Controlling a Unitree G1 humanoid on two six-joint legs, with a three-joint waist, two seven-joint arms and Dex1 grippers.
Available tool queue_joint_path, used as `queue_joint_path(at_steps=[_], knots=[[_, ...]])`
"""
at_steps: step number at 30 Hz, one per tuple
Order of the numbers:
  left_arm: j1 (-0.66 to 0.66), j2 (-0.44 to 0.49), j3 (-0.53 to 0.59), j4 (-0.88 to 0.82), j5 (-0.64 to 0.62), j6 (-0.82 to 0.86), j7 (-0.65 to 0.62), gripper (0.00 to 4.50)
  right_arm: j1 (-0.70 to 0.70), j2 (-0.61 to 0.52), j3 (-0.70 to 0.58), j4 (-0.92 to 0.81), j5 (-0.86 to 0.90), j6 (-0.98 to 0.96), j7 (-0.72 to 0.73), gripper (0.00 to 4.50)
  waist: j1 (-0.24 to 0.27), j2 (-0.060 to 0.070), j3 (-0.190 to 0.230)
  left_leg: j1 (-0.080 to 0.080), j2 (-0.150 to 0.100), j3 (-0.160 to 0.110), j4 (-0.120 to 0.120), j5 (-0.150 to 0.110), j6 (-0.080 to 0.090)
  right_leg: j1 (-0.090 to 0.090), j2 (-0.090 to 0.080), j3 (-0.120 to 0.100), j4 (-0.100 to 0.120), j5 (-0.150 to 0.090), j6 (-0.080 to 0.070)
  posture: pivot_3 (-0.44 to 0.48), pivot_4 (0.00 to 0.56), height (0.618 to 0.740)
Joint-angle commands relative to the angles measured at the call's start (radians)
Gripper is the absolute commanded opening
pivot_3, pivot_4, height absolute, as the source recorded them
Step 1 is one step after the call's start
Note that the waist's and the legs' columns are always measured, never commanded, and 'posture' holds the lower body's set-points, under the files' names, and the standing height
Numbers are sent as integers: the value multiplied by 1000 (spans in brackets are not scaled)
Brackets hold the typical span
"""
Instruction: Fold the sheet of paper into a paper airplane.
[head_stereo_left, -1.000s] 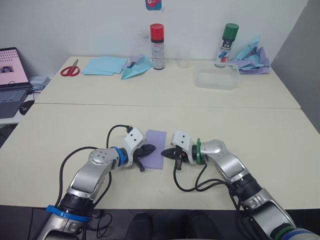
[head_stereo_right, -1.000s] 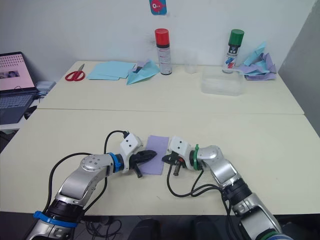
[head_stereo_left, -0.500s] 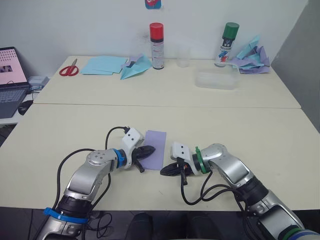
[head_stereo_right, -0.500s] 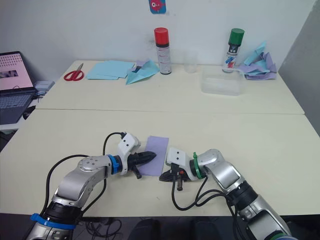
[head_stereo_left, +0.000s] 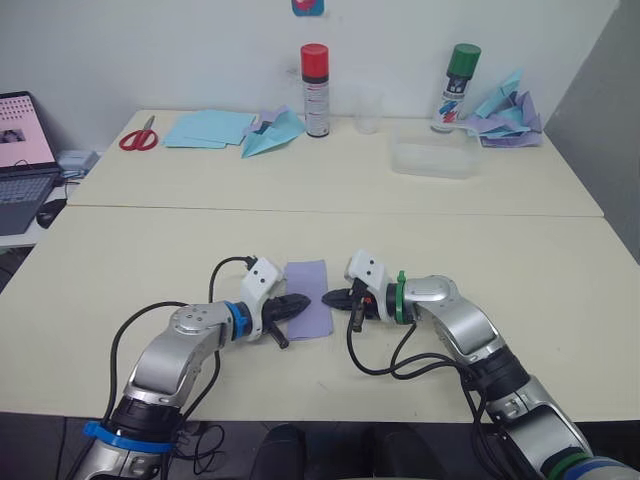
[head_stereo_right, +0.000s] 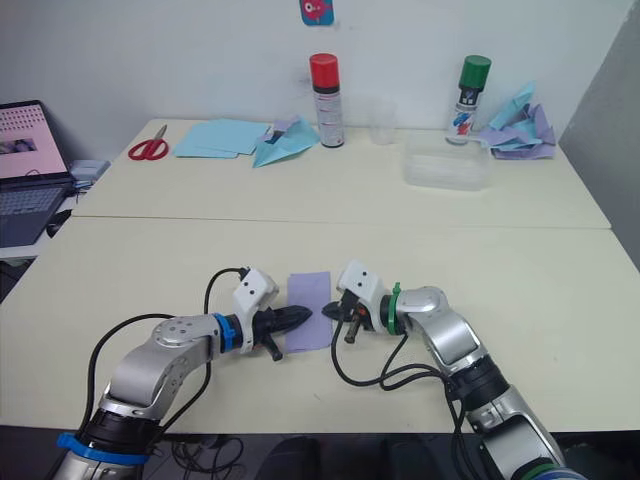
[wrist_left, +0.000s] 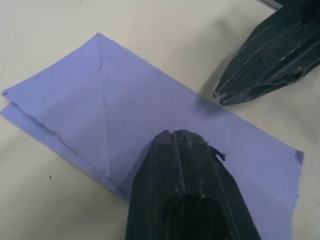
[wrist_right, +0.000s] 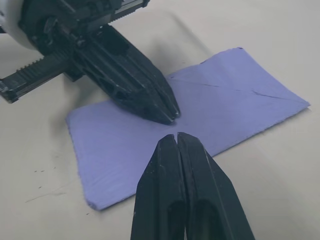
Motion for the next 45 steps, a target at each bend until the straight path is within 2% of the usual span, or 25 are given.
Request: queue_joint_path(at_steps=[1,14,20,25,37,45], knots=[[16,7,-40,36,30,-4,-7,0,-24,10,4,12,-15,-39,-17,36,0,0,0,0,0,0,0,0,0,0,0,0,0,0,0,0,150,740],[11,-2,-27,45,38,-47,-5,0,-49,38,61,119,-96,-92,-55,36,0,0,0,0,0,0,0,0,0,0,0,0,0,0,0,0,150,740],[11,-27,123,19,-55,-52,24,0,-43,38,71,142,-125,-87,-73,36,0,0,0,0,1,-1,0,0,0,0,0,-1,1,0,0,0,150,740],[24,2,229,34,-97,-38,35,0,-44,42,66,146,-122,-86,-79,36,0,0,0,0,1,-1,0,0,0,0,1,-1,1,0,0,0,150,740],[27,0,169,93,-97,-9,-2,0,-50,43,55,146,-116,-78,-80,36,0,-1,1,0,1,-1,0,0,0,0,0,-1,1,0,0,0,150,740],[58,31,166,48,-172,73,-83,0,-38,44,53,133,-113,-69,-87,36,-1,-1,1,0,1,-1,0,0,0,0,0,-1,1,0,0,0,150,740]])
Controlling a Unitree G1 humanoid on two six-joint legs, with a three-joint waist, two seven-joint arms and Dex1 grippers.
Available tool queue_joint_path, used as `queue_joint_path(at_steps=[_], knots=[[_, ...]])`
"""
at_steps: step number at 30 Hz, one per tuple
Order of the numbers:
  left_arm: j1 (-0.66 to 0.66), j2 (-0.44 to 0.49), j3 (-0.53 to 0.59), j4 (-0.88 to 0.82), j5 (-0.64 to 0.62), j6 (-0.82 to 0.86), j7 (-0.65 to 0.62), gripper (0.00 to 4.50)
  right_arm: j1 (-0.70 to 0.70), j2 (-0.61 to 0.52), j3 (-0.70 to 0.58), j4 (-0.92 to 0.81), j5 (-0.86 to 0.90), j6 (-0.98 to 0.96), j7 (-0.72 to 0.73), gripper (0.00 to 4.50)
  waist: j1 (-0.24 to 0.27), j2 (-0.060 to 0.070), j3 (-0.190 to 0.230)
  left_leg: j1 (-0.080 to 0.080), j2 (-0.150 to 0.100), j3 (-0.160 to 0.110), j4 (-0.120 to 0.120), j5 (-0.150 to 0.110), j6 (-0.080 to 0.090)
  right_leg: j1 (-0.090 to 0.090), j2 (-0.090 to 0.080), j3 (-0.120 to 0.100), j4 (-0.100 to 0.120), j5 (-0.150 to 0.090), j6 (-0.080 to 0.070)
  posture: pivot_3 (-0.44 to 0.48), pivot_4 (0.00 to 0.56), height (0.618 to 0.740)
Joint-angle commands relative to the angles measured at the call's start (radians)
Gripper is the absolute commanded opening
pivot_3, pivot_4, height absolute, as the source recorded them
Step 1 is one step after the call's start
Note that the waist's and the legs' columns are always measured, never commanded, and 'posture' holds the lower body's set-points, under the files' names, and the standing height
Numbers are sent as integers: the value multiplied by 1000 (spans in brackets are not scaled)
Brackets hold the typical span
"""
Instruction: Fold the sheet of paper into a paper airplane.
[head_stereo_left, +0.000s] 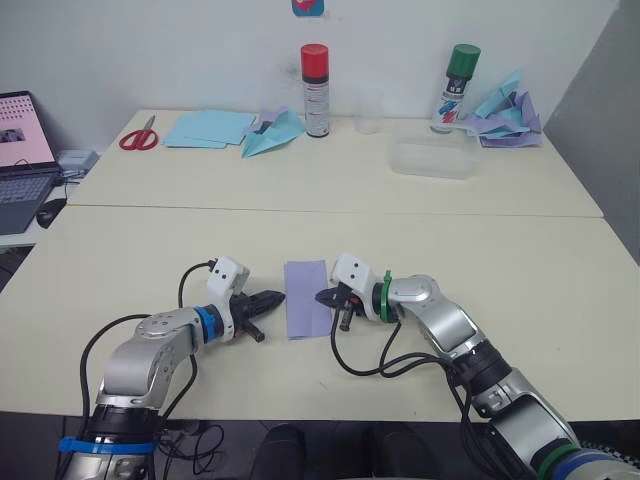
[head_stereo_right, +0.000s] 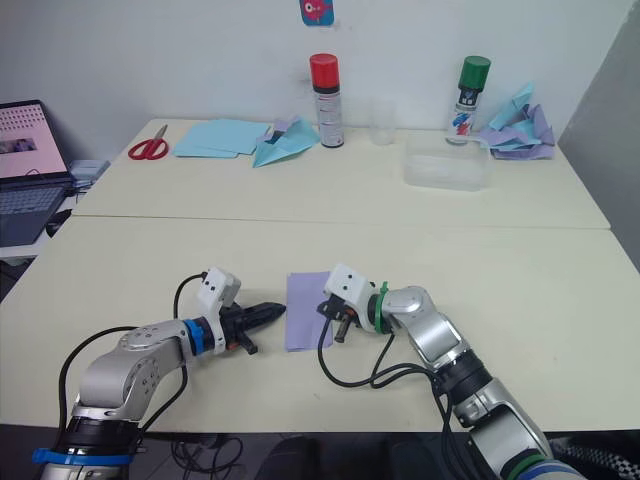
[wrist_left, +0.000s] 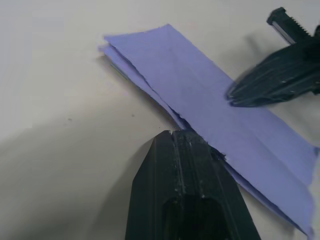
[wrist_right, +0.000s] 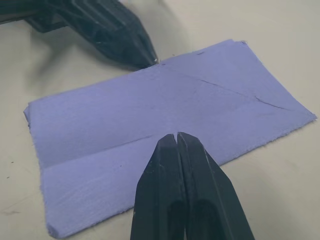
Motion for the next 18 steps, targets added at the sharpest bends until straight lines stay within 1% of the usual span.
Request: queue_joint_path(at_steps=[1,6,9,18], knots=[[11,18,-15,-29,-30,31,-38,0,12,-4,-8,10,-16,21,-26,36,0,0,0,0,0,0,0,0,0,0,0,0,0,0,0,0,150,740],[-10,11,-32,-5,-18,18,-44,0,-2,6,-10,29,-15,16,-33,36,0,0,0,0,0,0,0,0,0,0,0,0,0,0,0,0,150,740],[-36,-3,-27,-5,-36,23,-43,0,-4,8,-16,32,-16,14,-37,36,1,0,0,0,0,0,0,0,0,0,0,0,0,0,0,0,150,740],[-80,-26,-42,-3,-31,11,-41,0,23,3,-31,-11,1,57,-40,36,1,-1,1,0,0,0,0,0,0,0,0,0,0,0,0,0,150,740]])
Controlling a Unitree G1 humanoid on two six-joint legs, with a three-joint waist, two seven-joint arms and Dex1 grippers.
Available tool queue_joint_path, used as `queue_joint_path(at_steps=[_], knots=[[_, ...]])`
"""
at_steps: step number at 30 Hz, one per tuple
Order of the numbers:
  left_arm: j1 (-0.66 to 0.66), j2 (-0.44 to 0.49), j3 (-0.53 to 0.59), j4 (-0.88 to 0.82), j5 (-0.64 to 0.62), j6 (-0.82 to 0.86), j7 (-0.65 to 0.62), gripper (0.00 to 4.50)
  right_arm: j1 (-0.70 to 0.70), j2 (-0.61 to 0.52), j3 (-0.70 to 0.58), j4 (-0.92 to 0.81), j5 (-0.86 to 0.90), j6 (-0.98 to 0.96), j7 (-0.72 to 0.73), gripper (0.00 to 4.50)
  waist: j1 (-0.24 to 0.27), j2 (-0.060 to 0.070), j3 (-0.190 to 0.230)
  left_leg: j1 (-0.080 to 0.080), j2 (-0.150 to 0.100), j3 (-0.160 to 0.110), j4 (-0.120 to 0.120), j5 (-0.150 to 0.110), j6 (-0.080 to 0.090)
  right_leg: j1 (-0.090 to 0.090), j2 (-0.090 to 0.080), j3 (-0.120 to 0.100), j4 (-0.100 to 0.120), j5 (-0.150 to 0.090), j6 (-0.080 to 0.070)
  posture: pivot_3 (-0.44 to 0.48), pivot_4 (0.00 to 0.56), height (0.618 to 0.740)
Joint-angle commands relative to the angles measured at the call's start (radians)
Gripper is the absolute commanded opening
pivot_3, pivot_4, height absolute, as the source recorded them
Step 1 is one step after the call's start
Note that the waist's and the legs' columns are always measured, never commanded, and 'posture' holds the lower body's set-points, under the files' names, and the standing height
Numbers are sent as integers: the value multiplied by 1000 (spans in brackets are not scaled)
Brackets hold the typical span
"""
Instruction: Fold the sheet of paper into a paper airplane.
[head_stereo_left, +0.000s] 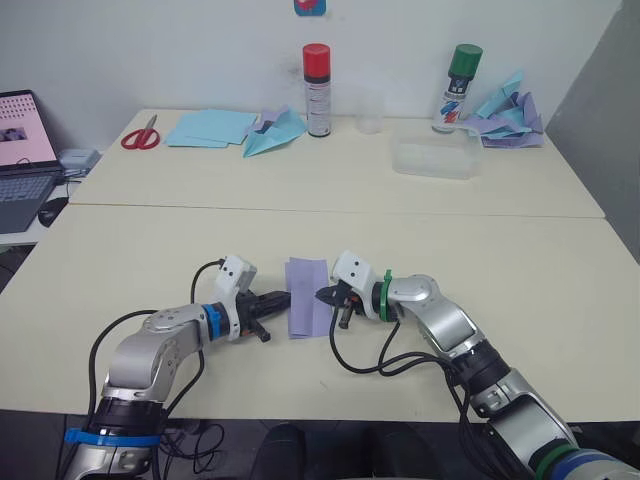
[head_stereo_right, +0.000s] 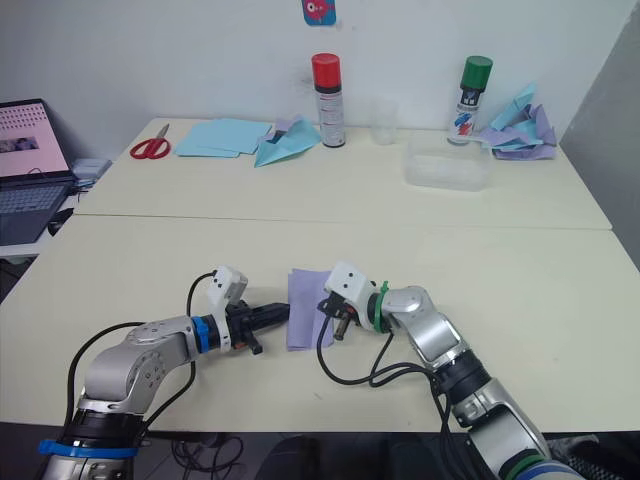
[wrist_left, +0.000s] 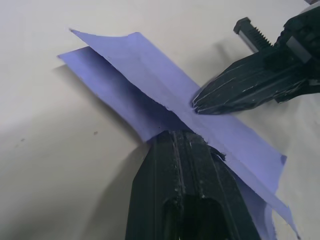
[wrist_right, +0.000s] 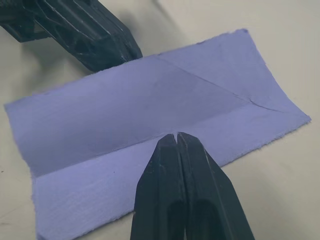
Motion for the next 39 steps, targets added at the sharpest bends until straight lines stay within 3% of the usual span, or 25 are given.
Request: queue_joint_path(at_steps=[1,5,8,12,15,19,26,30,39], knots=[[-29,-13,-18,-16,-2,-23,-8,0,21,-8,-21,-14,2,51,-21,36,0,0,0,0,0,0,0,0,0,0,0,0,0,0,0,0,150,740],[-48,-28,-41,-7,11,-39,-1,0,28,-18,-33,-59,23,95,-18,36,1,0,0,-1,-1,0,0,0,0,0,0,0,0,0,0,0,150,740],[-65,-42,-48,-5,19,-54,9,0,28,-39,-67,-130,71,181,3,593,2,-1,1,-1,-1,0,0,0,0,0,0,0,-1,0,0,0,150,740],[-74,-48,-50,-9,21,-58,13,0,24,-65,-127,-239,153,336,11,2009,0,-1,3,-1,0,0,0,0,0,-1,0,0,-1,0,0,0,150,740],[-82,-50,-53,-11,23,-60,13,0,-7,-42,-227,-340,293,590,6,3074,0,-2,5,-2,0,0,0,0,0,-1,0,0,-1,0,0,0,150,740],[-89,-56,-57,-14,25,-64,12,0,-61,51,-375,-373,424,878,-68,3074,-3,-1,6,-2,1,0,-1,0,0,-2,1,0,0,0,0,0,150,740],[-110,-69,-78,-16,33,-72,10,0,-143,236,-597,-290,455,1155,-245,3074,-1,-1,6,-4,0,0,-1,0,0,-4,0,0,-1,0,0,0,150,740],[-111,-72,-83,-27,29,-77,5,0,-166,262,-642,-242,455,1176,-319,3074,-1,-1,5,-17,-1,0,1,0,0,-17,0,0,1,1,1,0,150,740],[-100,-80,-95,-51,16,-81,-3,0,-201,293,-696,-180,488,1176,-421,3074,-2,-1,5,-19,0,0,0,0,0,-18,1,-1,0,4,-3,0,150,740]])
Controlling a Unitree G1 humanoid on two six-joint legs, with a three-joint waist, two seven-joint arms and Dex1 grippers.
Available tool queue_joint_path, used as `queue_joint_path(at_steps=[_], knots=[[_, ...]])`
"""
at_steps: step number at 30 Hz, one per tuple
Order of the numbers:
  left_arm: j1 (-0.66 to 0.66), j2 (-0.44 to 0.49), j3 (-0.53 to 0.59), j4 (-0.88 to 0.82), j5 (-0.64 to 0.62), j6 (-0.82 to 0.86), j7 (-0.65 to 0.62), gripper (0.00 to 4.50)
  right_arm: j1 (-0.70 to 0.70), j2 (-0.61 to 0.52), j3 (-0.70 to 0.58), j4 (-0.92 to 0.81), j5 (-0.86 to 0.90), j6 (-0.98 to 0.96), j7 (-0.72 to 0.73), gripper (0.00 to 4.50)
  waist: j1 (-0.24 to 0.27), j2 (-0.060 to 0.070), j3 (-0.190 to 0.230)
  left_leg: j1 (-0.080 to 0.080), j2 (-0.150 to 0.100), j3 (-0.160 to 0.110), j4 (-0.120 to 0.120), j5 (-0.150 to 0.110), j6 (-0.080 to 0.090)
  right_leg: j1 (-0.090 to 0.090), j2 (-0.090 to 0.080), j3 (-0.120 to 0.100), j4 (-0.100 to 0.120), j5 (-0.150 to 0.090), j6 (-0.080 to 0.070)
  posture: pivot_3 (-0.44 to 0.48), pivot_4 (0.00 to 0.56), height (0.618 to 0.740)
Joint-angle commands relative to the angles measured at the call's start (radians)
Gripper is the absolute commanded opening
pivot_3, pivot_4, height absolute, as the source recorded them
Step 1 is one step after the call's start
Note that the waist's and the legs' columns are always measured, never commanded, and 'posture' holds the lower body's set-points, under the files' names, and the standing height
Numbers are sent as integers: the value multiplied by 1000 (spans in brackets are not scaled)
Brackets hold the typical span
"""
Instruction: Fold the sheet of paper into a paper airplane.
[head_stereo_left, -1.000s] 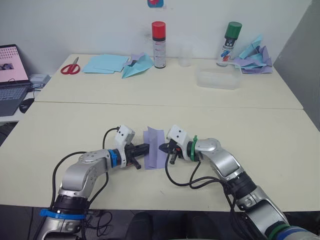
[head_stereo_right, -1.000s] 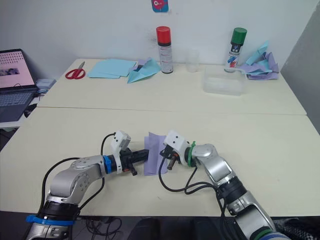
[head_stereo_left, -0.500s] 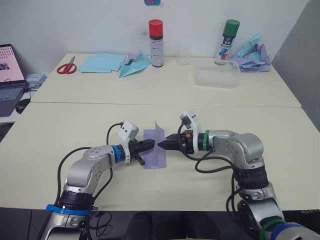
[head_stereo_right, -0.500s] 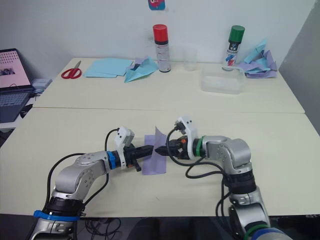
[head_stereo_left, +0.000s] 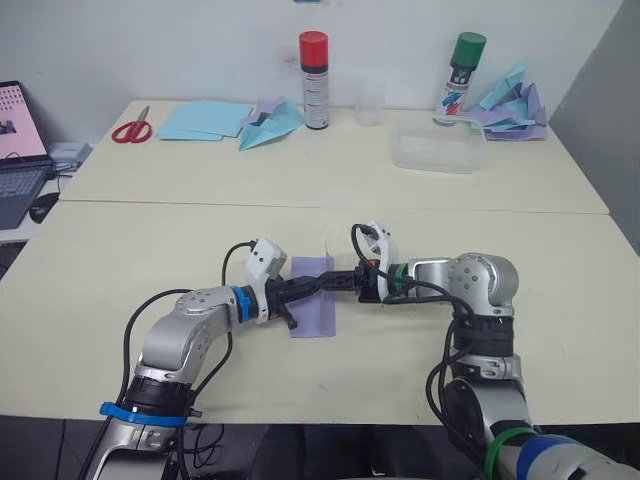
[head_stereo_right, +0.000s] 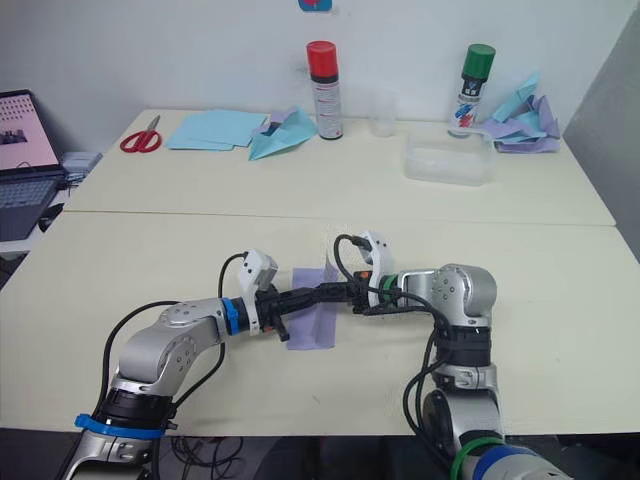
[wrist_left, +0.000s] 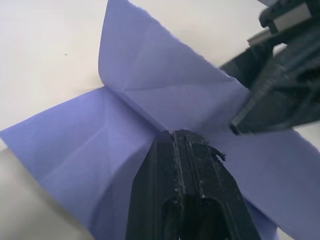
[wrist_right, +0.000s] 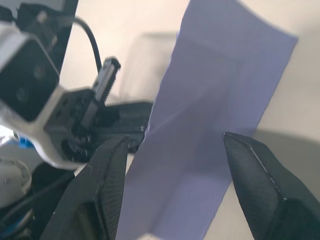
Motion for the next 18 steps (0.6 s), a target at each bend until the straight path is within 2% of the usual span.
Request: queue_joint_path(at_steps=[1,3,6,13,18], knots=[[-1,-8,-3,-43,-10,-21,-7,0,-22,7,-16,4,28,8,-28,3074,0,0,0,0,0,0,0,0,0,0,0,0,0,0,0,0,150,740],[-2,-7,-8,-37,-2,-25,-6,0,-22,3,-18,11,28,8,-36,3074,0,0,0,0,0,0,0,0,0,0,0,0,0,0,1,0,150,740],[-1,2,-13,-29,6,-32,-8,0,-20,1,-29,15,24,8,-50,2508,0,0,0,0,0,0,0,0,0,0,1,0,0,-1,2,0,150,740],[8,28,-37,-2,50,-57,-14,0,-4,-10,-50,3,25,8,-89,30,0,0,0,0,0,0,0,0,0,0,1,0,0,-1,1,0,150,740],[21,49,-65,32,97,-93,-19,0,41,-69,-42,-30,70,8,-113,30,0,0,0,0,0,0,0,0,0,0,1,0,0,0,0,0,150,740]])
